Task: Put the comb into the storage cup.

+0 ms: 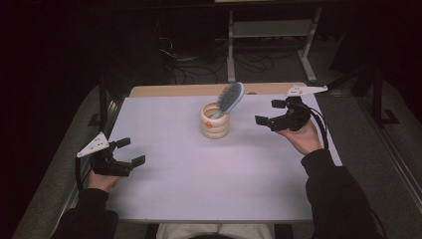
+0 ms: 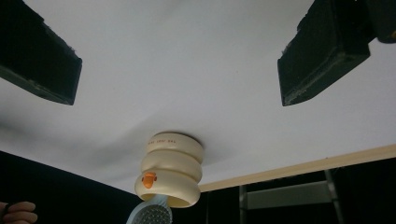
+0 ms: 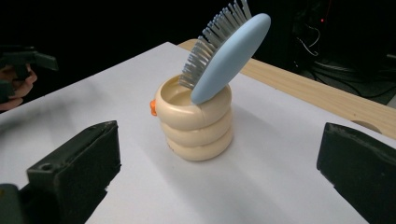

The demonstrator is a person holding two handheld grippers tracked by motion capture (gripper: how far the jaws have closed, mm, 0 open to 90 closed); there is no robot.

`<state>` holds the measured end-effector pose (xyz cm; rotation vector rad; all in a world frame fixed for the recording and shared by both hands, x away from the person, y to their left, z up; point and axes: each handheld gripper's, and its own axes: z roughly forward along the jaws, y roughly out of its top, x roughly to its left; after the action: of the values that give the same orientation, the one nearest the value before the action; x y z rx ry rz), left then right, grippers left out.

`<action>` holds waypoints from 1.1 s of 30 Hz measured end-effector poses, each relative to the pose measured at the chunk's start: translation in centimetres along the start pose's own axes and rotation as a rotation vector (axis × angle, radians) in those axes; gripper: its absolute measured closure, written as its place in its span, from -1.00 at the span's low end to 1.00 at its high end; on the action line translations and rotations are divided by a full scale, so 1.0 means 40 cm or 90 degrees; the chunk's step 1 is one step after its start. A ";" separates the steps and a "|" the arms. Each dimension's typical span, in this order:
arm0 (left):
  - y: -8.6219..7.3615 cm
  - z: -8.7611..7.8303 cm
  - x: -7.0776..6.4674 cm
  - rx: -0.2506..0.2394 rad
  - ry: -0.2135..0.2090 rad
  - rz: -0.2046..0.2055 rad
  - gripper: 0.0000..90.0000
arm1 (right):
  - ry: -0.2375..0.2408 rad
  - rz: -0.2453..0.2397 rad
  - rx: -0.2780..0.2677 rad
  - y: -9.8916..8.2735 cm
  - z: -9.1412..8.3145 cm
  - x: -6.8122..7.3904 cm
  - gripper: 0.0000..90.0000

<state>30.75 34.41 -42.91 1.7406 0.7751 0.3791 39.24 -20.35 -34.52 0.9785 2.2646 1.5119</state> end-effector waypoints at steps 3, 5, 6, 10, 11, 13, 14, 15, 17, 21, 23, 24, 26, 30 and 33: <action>0.001 -0.003 0.001 -0.004 0.001 0.000 -1.00 | 0.001 0.000 -0.003 -0.009 -0.009 0.003 -1.00; 0.000 -0.004 0.002 -0.003 0.000 0.000 -1.00 | 0.002 -0.003 -0.004 -0.014 -0.014 0.005 -1.00; 0.001 -0.004 0.002 -0.005 0.001 -0.002 -1.00 | 0.002 -0.001 -0.004 -0.017 -0.016 0.007 -1.00; 0.001 -0.007 0.003 -0.009 0.001 -0.002 -1.00 | 0.000 -0.001 -0.010 -0.030 -0.025 0.013 -1.00; 0.001 -0.007 0.003 -0.010 0.001 -0.003 -1.00 | -0.002 -0.003 -0.010 -0.034 -0.027 0.014 -1.00; 0.001 -0.007 0.002 -0.010 0.002 -0.002 -1.00 | -0.004 -0.004 -0.007 -0.042 -0.032 0.016 -1.00; 0.001 -0.007 0.002 -0.010 0.002 -0.002 -1.00 | -0.003 -0.004 -0.009 -0.045 -0.035 0.017 -1.00; 0.001 -0.007 0.002 -0.011 0.001 -0.002 -1.00 | -0.003 -0.003 -0.010 -0.049 -0.038 0.017 -1.00; 0.001 -0.007 0.002 -0.010 0.002 -0.003 -1.00 | -0.005 -0.002 -0.009 -0.058 -0.043 0.018 -1.00; 0.001 -0.008 0.003 -0.010 0.002 -0.003 -1.00 | -0.009 -0.001 -0.004 -0.076 -0.054 0.018 -1.00; 0.001 -0.008 0.003 -0.010 0.002 -0.004 -1.00 | -0.015 0.000 -0.005 -0.087 -0.060 0.017 -1.00; 0.001 -0.008 0.004 -0.010 0.002 -0.004 -1.00 | -0.016 0.001 -0.006 -0.093 -0.063 0.018 -1.00; 0.000 -0.008 0.004 -0.010 0.003 -0.006 -1.00 | -0.018 0.003 -0.006 -0.105 -0.068 0.018 -1.00; 0.001 -0.008 0.004 -0.009 0.003 -0.004 -1.00 | -0.021 0.008 -0.010 -0.125 -0.079 0.018 -1.00; 0.000 -0.007 0.004 -0.009 0.004 -0.005 -1.00 | -0.019 0.009 -0.008 -0.137 -0.086 0.021 -1.00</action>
<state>30.70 34.74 -42.83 1.7234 0.7816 0.3831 34.60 -23.58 -37.77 1.0102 2.2292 1.5049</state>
